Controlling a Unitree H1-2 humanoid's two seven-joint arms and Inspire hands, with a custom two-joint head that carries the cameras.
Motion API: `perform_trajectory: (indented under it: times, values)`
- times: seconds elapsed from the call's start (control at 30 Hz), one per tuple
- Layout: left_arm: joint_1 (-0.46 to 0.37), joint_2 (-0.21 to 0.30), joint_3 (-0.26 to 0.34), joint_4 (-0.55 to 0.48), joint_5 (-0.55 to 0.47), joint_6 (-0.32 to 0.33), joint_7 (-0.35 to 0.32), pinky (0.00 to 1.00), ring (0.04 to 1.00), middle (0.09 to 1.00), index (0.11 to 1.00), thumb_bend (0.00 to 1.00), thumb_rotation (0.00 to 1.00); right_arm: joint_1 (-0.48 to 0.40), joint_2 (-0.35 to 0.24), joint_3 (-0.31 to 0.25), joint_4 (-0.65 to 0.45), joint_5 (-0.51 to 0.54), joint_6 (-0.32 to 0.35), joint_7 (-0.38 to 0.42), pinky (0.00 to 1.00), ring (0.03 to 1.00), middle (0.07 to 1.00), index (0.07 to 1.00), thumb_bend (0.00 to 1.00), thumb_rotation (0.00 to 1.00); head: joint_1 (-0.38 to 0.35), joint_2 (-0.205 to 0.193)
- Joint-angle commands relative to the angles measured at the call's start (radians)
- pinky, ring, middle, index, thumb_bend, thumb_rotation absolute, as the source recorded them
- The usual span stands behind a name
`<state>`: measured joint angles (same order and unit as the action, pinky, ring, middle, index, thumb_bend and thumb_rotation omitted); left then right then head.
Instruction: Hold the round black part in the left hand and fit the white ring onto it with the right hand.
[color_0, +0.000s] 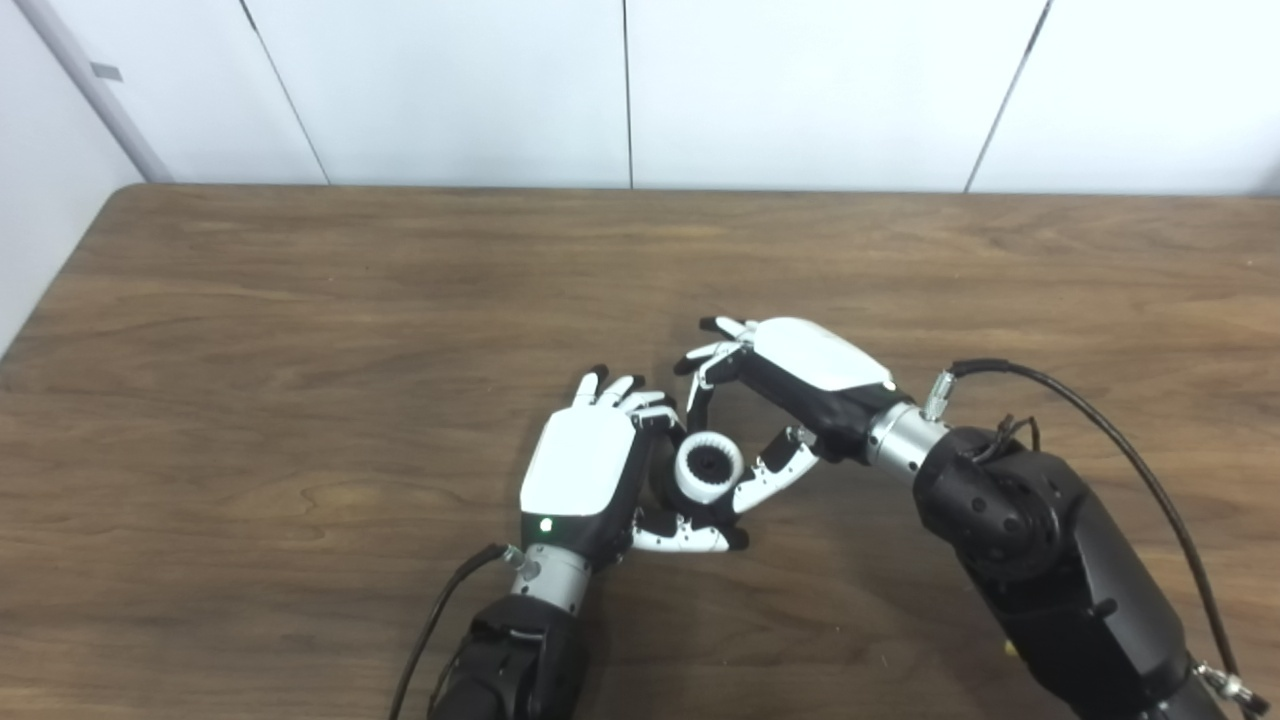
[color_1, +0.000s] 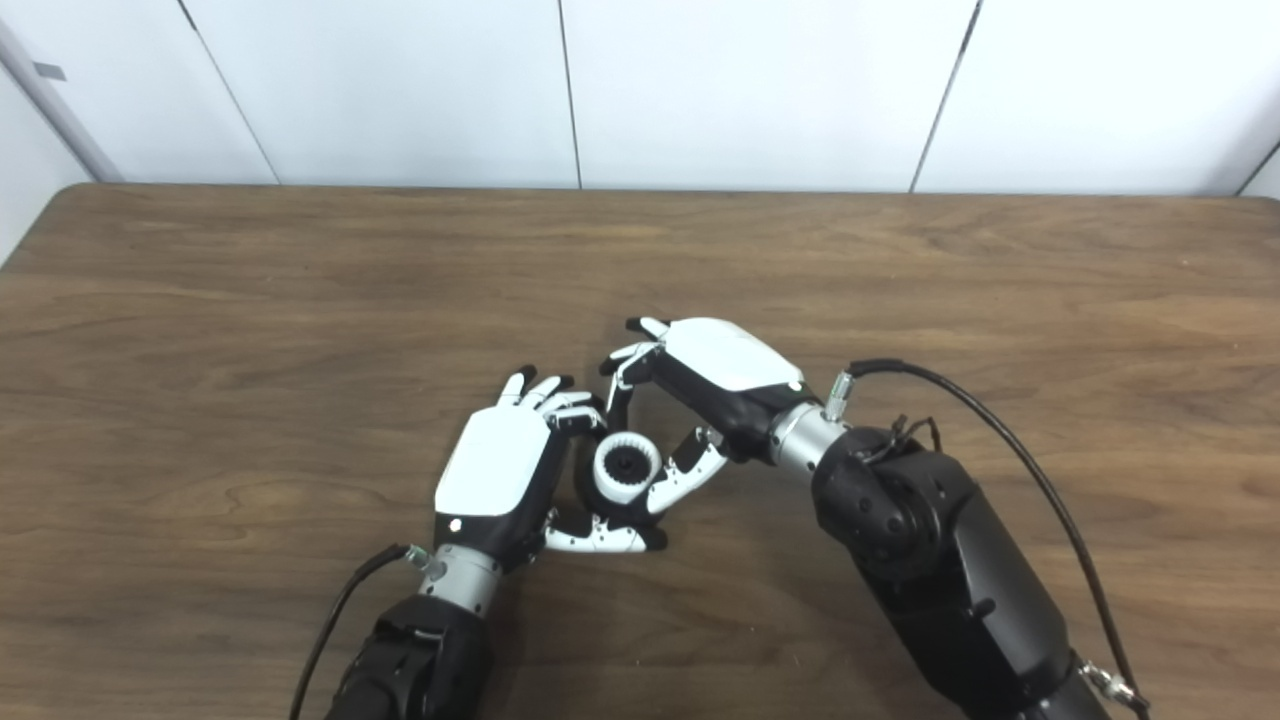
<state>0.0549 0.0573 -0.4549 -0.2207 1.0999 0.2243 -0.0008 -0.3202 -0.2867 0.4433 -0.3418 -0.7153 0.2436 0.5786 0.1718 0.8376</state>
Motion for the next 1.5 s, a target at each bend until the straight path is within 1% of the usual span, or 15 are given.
perform_trajectory:
  times: [0.0,0.33,0.37,0.4,0.5,0.57,0.7,1.07,1.23,1.37,1.47]
  values:
    - [0.001,-0.004,-0.012,-0.008,0.018,0.007,-0.024,1.00,0.905,0.793,0.485,0.52,0.05,-0.017,-0.001,-0.007,-0.008,-0.007,-0.027,-0.023,1.00,0.980,0.835,0.482,0.52,0.15,0.001,0.000]
    - [0.003,-0.006,-0.010,-0.012,0.021,0.004,-0.024,1.00,0.901,0.791,0.485,0.52,0.05,-0.027,-0.009,-0.011,-0.021,-0.025,-0.009,-0.004,1.00,0.991,0.863,0.493,0.52,0.16,0.000,0.006]
    - [0.003,-0.007,-0.009,-0.012,0.018,0.004,-0.024,1.00,0.901,0.792,0.485,0.52,0.05,-0.028,-0.010,-0.010,-0.023,-0.028,-0.005,0.000,1.00,0.995,0.871,0.548,0.72,0.26,0.000,0.006]
    - [0.004,-0.007,-0.009,-0.013,0.017,0.003,-0.024,1.00,0.901,0.792,0.485,0.52,0.05,-0.029,-0.011,-0.011,-0.024,-0.030,-0.002,0.003,1.00,0.998,0.884,0.590,0.85,0.32,0.000,0.006]
    - [0.004,-0.006,-0.007,-0.014,0.014,0.003,-0.026,1.00,0.902,0.792,0.485,0.52,0.05,-0.027,-0.013,-0.013,-0.025,-0.033,-0.009,0.001,1.00,1.000,0.919,0.642,0.96,0.37,-0.001,0.007]
    - [0.004,-0.005,-0.007,-0.012,0.017,0.002,-0.023,1.00,0.901,0.790,0.485,0.52,0.05,-0.026,-0.014,-0.015,-0.025,-0.032,-0.017,-0.005,1.00,1.000,0.938,0.659,0.99,0.39,-0.004,0.008]
    - [0.003,-0.003,-0.007,-0.012,0.019,0.002,-0.024,1.00,0.900,0.789,0.485,0.52,0.05,-0.025,-0.015,-0.021,-0.024,-0.027,-0.029,-0.012,1.00,1.000,0.973,0.678,1.00,0.42,-0.005,0.007]
    - [0.004,0.000,-0.004,-0.012,0.011,-0.002,-0.023,1.00,0.898,0.788,0.485,0.52,0.05,-0.019,-0.012,-0.034,-0.017,-0.027,-0.032,-0.018,1.00,1.000,0.957,0.617,1.00,0.38,-0.007,0.009]
    - [0.003,0.004,-0.004,-0.012,0.016,-0.003,-0.021,1.00,0.896,0.789,0.484,0.52,0.05,-0.028,-0.022,-0.046,-0.018,-0.027,-0.032,-0.017,1.00,1.000,0.954,0.611,1.00,0.39,-0.015,0.008]
    - [0.003,0.008,-0.002,-0.015,0.016,-0.003,-0.025,1.00,0.897,0.790,0.485,0.52,0.05,-0.037,-0.033,-0.069,-0.029,-0.039,-0.010,-0.005,1.00,1.000,0.958,0.627,1.00,0.41,-0.019,0.006]
    - [0.002,0.012,0.002,-0.012,0.013,-0.006,-0.020,1.00,0.890,0.786,0.485,0.52,0.05,-0.045,-0.043,-0.087,-0.037,-0.044,0.008,0.011,1.00,1.000,0.960,0.676,1.00,0.41,-0.023,0.004]
